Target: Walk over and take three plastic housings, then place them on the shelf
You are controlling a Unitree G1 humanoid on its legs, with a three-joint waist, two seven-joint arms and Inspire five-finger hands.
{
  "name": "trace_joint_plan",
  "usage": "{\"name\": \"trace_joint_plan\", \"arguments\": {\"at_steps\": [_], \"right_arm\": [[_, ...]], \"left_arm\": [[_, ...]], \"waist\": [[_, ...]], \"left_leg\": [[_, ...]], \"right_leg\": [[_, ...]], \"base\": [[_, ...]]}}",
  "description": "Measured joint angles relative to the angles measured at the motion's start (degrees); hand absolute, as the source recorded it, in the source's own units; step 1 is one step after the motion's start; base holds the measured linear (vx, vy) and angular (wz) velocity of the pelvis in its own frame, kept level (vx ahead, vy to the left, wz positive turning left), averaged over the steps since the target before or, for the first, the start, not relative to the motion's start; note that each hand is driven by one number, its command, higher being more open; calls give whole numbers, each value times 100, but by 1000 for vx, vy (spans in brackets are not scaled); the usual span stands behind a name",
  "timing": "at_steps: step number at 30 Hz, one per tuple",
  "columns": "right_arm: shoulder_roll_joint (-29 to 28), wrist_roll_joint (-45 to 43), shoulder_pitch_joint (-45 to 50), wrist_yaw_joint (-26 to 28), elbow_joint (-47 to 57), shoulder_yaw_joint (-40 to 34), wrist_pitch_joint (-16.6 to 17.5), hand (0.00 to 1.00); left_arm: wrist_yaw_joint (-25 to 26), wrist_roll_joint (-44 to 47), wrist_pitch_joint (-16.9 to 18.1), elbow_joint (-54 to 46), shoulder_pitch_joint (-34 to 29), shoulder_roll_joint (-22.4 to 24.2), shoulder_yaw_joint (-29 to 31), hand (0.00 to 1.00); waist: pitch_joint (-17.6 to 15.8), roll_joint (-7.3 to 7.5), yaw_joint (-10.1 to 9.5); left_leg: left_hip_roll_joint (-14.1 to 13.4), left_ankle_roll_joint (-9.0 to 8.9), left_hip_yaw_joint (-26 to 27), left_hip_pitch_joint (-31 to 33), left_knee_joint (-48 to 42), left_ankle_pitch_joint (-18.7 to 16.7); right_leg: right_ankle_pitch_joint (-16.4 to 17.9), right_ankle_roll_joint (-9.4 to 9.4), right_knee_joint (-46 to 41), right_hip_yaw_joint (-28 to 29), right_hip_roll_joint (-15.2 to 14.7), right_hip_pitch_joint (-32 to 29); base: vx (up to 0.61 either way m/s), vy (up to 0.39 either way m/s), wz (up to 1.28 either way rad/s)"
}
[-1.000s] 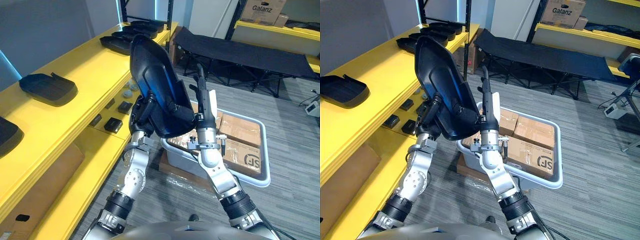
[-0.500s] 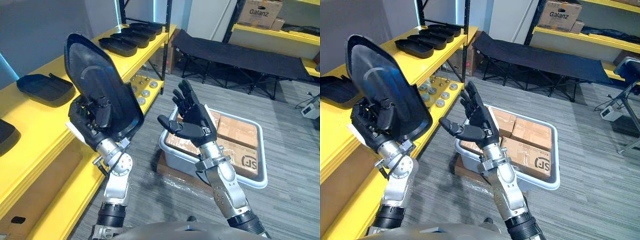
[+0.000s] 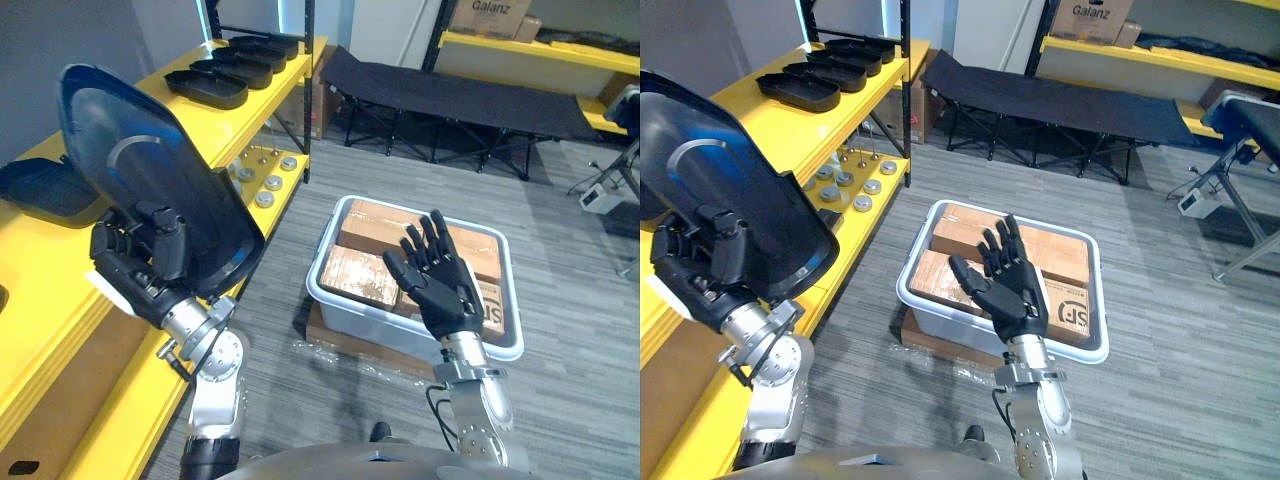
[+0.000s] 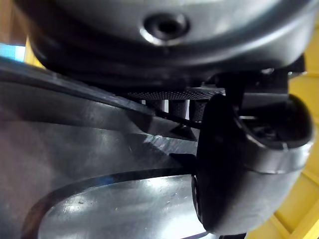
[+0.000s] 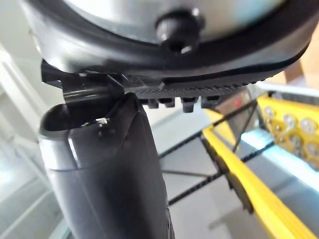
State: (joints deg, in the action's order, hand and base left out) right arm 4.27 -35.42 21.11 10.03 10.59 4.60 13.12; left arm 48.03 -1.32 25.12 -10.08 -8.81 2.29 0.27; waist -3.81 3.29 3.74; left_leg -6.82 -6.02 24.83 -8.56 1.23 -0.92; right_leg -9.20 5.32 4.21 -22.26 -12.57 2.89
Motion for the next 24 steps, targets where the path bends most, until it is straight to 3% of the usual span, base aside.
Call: {"name": "trace_joint_plan", "arguments": {"at_steps": [9, 15, 19, 24], "right_arm": [[-6, 583, -599, -689, -655, 30, 247, 100], [46, 1033, -1193, -1031, -1174, 806, 203, 100], [52, 1203, -1547, -1032, -1326, 1154, 142, 100], [32, 1193, -1860, -1031, -1446, 1173, 55, 100]], "left_arm": [[-472, 545, -3, -993, -721, 6, 89, 0], [-1552, 570, -200, -1743, -1239, 15, 301, 0], [-1908, 761, -197, -1799, -1489, 23, 577, 0], [-2155, 1011, -205, -1799, -1646, 28, 611, 0]], "waist": [[-27, -108, -120], [-108, -196, -563], [-124, -206, -801], [-322, -172, -837]], "left_leg": [[9, 39, -334, 101, -12, -11], [13, 29, -966, 342, -8, 115], [12, 19, -1124, 366, -23, 116], [-131, 65, -1240, 813, -1122, -384]], "right_leg": [[60, 69, 13, -310, -35, 148], [143, 85, 13, -921, -46, 340], [194, 120, 7, -1083, -43, 439], [241, 98, -26, -1364, -35, 678]], "base": [[-5, -1, 16], [15, -12, 52], [31, 3, 25], [-14, 12, 17]]}}
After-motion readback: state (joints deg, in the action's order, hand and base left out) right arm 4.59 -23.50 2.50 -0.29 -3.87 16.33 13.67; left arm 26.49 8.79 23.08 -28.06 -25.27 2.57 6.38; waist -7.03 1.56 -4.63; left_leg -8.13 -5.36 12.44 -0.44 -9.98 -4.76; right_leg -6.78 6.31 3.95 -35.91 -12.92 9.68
